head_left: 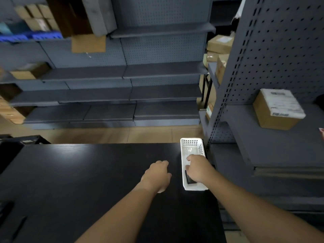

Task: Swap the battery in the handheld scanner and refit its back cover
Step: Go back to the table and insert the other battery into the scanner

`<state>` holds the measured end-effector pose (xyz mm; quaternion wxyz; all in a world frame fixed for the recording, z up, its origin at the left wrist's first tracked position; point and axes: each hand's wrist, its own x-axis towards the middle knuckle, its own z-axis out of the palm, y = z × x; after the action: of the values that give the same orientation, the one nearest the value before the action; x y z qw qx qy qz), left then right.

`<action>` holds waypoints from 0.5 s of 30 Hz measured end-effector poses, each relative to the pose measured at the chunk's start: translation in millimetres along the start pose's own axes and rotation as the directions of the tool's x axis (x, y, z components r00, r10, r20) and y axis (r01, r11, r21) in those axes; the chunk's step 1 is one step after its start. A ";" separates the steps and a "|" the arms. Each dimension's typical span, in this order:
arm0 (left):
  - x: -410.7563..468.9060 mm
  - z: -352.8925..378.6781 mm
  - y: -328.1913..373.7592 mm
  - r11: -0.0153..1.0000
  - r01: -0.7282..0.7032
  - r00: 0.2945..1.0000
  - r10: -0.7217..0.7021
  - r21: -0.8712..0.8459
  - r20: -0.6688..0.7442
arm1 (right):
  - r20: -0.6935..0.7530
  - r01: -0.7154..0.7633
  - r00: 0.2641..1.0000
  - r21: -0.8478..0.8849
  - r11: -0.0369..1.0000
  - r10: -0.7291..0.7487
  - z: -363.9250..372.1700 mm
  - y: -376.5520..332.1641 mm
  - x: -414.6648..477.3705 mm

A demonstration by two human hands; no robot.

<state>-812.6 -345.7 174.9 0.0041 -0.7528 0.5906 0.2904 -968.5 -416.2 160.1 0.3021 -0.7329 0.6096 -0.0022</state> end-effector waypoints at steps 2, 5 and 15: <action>-14.6 -13.9 -11.5 0.998 0.025 0.999 -0.024 0.058 -0.025 | 0.031 0.070 0.997 -0.079 0.994 -0.068 -6.7 -22.4 -9.8; -38.9 -31.1 -32.5 0.984 0.071 0.995 -0.059 0.164 -0.077 | 0.064 0.184 0.982 -0.186 0.965 -0.175 -8.6 -57.0 -22.9; -114.5 -50.8 -116.5 0.968 0.205 0.967 -0.178 0.144 -0.181 | 0.188 0.384 0.923 -0.367 0.847 -0.337 18.1 -148.3 -64.5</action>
<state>-702.0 -226.7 228.5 0.0438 -0.8254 0.5346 0.1761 -846.1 -339.5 234.9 0.1763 -0.8789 0.4300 0.1073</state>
